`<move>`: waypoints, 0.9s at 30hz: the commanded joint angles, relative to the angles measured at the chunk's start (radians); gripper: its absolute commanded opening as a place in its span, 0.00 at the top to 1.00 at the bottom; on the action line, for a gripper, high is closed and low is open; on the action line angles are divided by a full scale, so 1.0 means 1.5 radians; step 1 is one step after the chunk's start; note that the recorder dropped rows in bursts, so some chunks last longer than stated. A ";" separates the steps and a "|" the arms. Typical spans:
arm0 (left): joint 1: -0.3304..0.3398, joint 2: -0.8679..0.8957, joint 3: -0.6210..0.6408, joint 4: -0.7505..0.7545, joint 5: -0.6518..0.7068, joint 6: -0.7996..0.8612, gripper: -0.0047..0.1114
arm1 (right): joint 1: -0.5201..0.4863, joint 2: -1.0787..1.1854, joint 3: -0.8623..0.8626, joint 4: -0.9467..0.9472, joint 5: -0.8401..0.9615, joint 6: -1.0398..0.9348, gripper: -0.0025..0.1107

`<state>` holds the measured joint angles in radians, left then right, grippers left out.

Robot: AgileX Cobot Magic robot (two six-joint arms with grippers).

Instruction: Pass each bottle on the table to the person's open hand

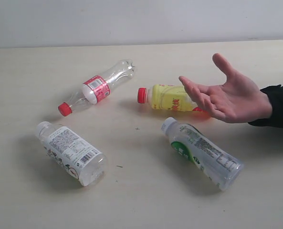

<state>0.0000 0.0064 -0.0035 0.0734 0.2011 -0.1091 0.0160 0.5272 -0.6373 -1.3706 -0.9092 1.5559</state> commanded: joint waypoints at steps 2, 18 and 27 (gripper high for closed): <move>0.000 -0.004 0.002 0.002 -0.002 0.000 0.96 | -0.003 0.126 -0.052 -0.152 -0.208 0.120 0.98; 0.000 -0.004 0.002 0.002 -0.002 0.000 0.96 | 0.154 0.219 -0.042 -0.249 -0.152 0.168 0.98; 0.000 -0.004 0.002 0.002 -0.002 0.000 0.96 | 0.300 0.219 -0.010 -0.249 0.105 -0.131 0.98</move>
<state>0.0000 0.0064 -0.0035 0.0734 0.2011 -0.1091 0.4124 0.8517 -0.6655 -1.7518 -0.9231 1.5689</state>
